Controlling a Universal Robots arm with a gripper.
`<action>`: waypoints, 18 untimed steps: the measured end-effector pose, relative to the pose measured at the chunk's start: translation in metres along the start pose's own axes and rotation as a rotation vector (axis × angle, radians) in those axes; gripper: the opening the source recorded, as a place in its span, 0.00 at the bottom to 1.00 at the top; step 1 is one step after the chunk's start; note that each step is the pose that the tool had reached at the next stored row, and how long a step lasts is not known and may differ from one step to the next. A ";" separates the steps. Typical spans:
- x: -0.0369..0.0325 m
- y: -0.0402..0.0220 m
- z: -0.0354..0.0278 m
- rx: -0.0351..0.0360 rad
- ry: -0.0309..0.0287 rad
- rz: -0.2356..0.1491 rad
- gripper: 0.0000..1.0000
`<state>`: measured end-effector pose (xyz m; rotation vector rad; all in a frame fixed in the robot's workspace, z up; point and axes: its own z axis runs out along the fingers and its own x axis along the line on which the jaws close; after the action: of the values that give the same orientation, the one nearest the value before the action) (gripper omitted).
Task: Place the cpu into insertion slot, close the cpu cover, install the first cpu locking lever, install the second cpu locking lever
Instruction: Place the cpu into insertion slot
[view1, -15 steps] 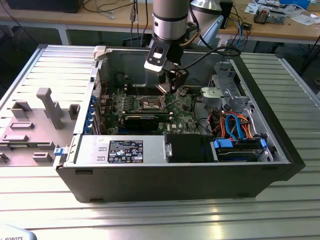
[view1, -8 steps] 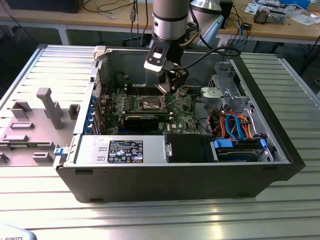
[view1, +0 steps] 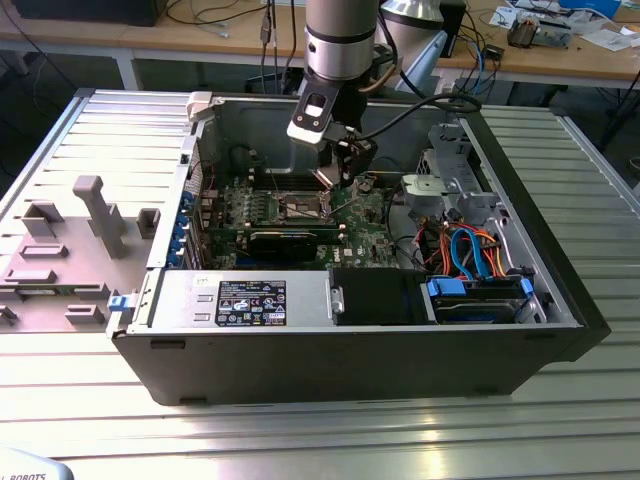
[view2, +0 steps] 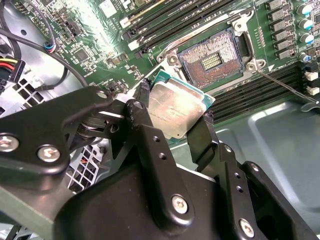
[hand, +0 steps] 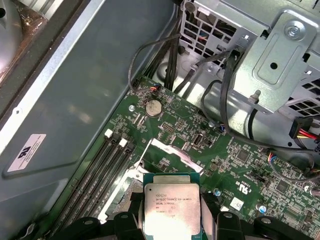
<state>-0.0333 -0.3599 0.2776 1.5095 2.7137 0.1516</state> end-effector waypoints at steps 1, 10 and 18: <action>0.0000 0.0000 0.0001 -0.0001 -0.0001 0.002 0.54; 0.0000 0.0000 0.0005 -0.0003 -0.0020 0.020 0.54; 0.0000 -0.0001 0.0008 -0.0006 -0.0032 0.032 0.54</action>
<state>-0.0333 -0.3599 0.2768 1.5517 2.6881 0.1507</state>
